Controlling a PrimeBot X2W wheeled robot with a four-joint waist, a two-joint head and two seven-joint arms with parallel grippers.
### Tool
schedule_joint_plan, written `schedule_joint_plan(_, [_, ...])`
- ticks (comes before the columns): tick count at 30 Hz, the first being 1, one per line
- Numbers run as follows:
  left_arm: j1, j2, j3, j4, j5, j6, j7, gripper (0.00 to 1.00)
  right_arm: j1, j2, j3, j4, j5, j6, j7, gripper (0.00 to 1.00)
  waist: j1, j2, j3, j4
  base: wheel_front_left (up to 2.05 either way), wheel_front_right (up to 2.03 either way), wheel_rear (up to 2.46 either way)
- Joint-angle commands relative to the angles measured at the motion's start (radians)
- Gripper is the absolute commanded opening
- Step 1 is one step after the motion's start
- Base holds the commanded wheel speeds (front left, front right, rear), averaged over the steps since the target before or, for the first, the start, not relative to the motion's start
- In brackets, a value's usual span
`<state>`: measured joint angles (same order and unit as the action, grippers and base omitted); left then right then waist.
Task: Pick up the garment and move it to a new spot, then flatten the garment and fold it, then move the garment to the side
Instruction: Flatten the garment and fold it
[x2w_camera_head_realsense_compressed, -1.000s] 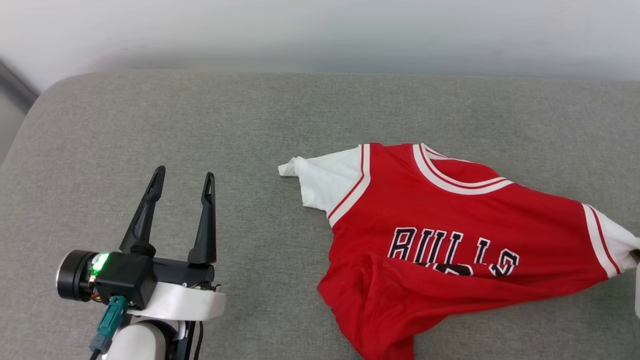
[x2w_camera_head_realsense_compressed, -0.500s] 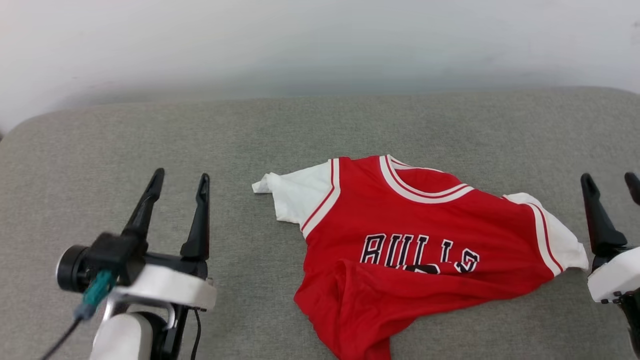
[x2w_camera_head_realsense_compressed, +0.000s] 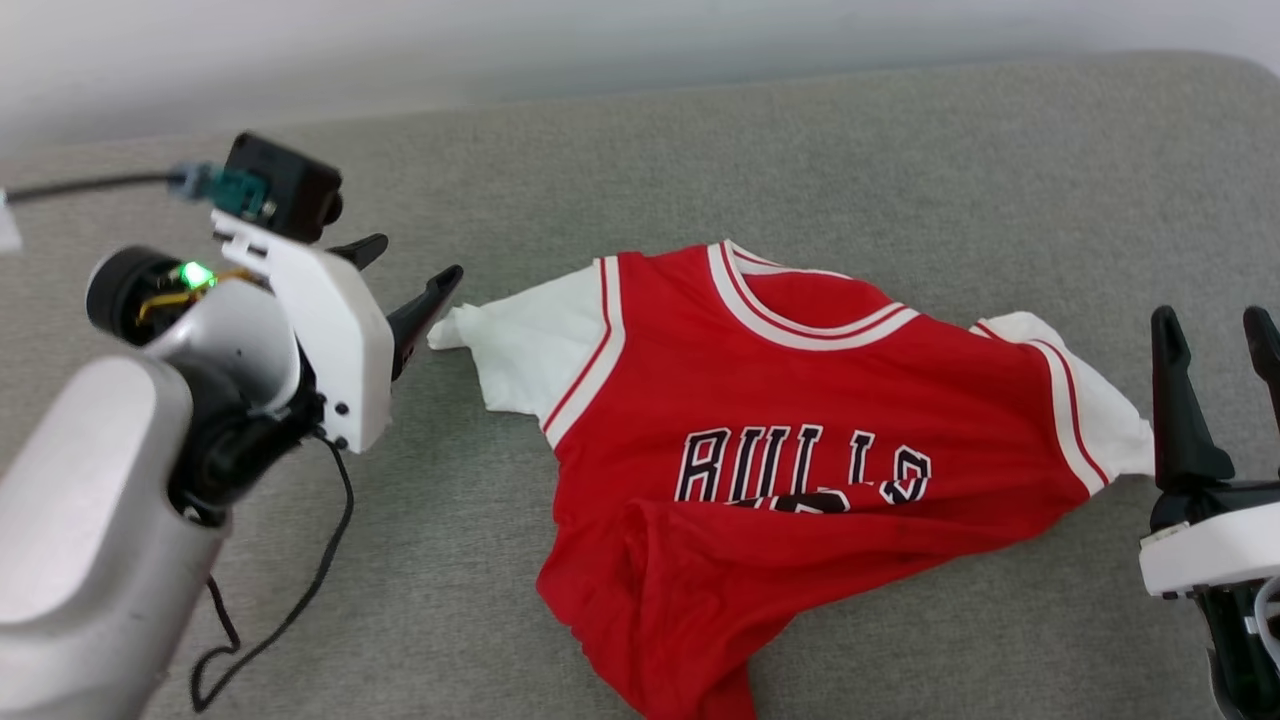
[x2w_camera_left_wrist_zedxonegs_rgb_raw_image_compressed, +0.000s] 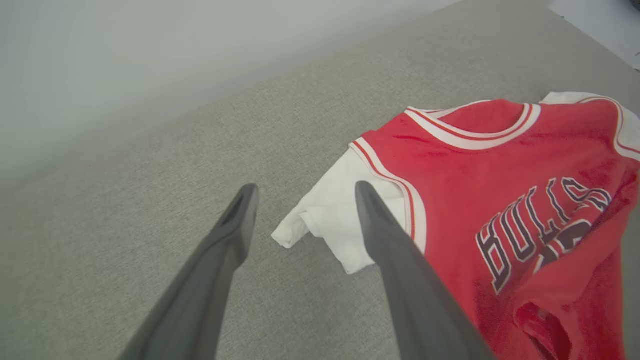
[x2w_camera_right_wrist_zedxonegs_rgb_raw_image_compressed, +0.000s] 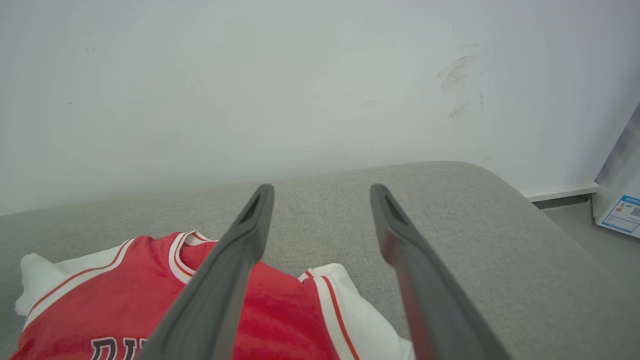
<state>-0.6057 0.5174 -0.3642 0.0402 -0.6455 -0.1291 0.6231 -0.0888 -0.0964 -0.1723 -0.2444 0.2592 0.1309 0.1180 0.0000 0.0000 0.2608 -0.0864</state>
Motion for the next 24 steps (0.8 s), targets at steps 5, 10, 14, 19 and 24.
schedule_joint_plan(5, [-0.151, 0.105, -0.092, 0.037, -0.115, 0.000, 0.192, 1.00, -0.034, 0.020, 0.023, 0.001, -0.013, 0.000, -0.016, 1.00, 0.0000, 0.0000, 0.087, -0.056, 0.00, 0.00, 0.00])
schedule_joint_plan(10, [-0.228, 0.128, -0.126, 0.128, -0.125, 0.000, 0.253, 1.00, -0.044, 0.030, 0.033, 0.015, -0.010, 0.000, -0.038, 1.00, 0.0000, 0.0000, 0.133, -0.079, 0.00, 0.00, 0.00])
schedule_joint_plan(14, [-0.255, 0.120, -0.167, 0.186, -0.132, 0.000, 0.276, 1.00, -0.057, 0.033, 0.039, 0.024, -0.008, 0.000, -0.051, 1.00, 0.0000, 0.0000, 0.157, -0.092, 0.00, 0.00, 0.00])
schedule_joint_plan(19, [-0.264, 0.146, -0.260, 0.193, -0.164, 0.000, 0.332, 1.00, -0.064, 0.036, 0.039, 0.039, -0.008, 0.000, -0.064, 1.00, 0.0000, 0.0000, 0.172, -0.100, 0.00, 0.00, 0.00])
schedule_joint_plan(24, [-0.260, 0.200, -0.359, 0.185, -0.178, 0.000, 0.349, 0.68, -0.070, 0.037, 0.037, 0.051, -0.008, 0.000, -0.064, 1.00, 0.0000, 0.0000, 0.181, -0.099, 0.00, 0.00, 0.00])
